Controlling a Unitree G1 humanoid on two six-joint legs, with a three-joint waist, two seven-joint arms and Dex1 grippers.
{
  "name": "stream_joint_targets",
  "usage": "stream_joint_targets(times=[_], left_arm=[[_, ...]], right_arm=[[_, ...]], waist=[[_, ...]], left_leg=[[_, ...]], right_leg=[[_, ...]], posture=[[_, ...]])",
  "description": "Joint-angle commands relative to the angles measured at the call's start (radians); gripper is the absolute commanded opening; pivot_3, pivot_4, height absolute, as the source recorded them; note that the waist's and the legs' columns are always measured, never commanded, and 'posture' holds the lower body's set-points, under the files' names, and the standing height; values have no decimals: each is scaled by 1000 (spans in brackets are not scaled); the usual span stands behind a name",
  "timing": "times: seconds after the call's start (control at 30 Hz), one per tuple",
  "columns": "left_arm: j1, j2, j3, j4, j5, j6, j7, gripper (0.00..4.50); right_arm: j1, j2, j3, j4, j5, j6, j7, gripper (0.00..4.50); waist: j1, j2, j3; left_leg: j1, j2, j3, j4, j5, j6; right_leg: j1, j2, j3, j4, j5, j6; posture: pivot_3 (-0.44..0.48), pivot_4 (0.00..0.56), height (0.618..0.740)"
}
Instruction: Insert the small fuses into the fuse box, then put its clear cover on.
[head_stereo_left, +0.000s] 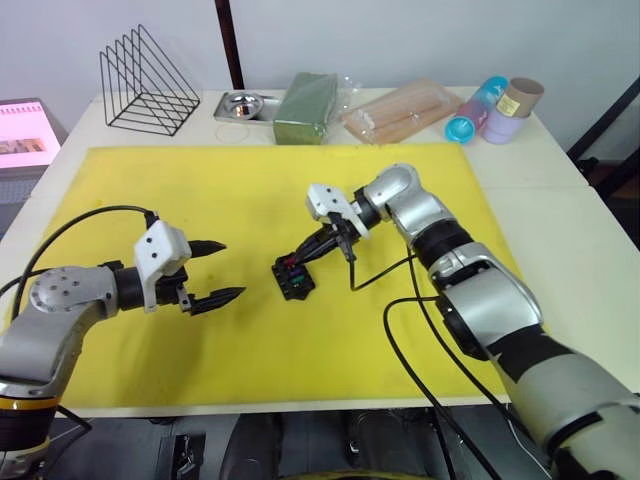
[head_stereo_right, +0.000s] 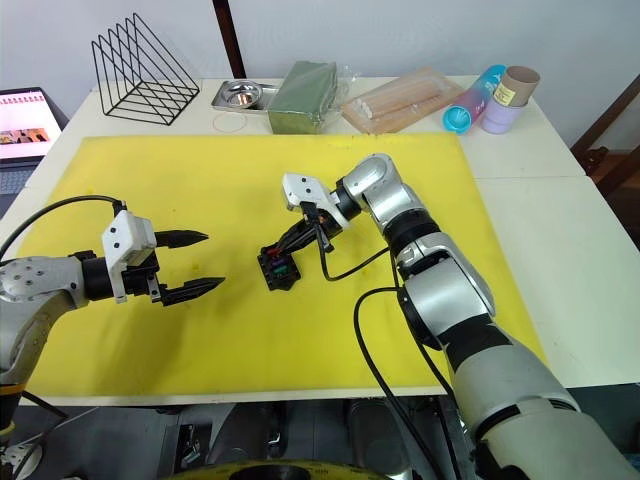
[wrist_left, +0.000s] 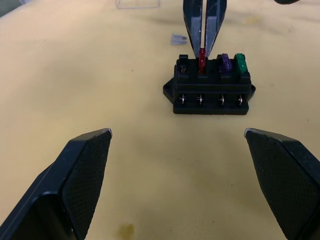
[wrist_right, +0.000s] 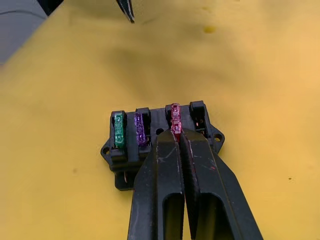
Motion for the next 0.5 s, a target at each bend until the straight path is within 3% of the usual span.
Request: stream_joint_targets(times=[0.03, 0.5], left_arm=[[-6, -1, 17, -19, -1, -15, 6, 4500], [-1, -2, 18, -28, -4, -10, 15, 4500]], right_arm=[[-4, -11, 24, -43, 36, 6, 13, 36], [-2, -19, 94, -36, 42, -44, 13, 36]], waist=[[0, 0, 0], [0, 0, 0]], left_leg=[[0, 0, 0, 0, 0, 0], [0, 0, 0, 0, 0, 0]], right_leg=[[0, 0, 0, 0, 0, 0], [0, 0, 0, 0, 0, 0]], posture=[[0, 150, 740], [0, 150, 740]])
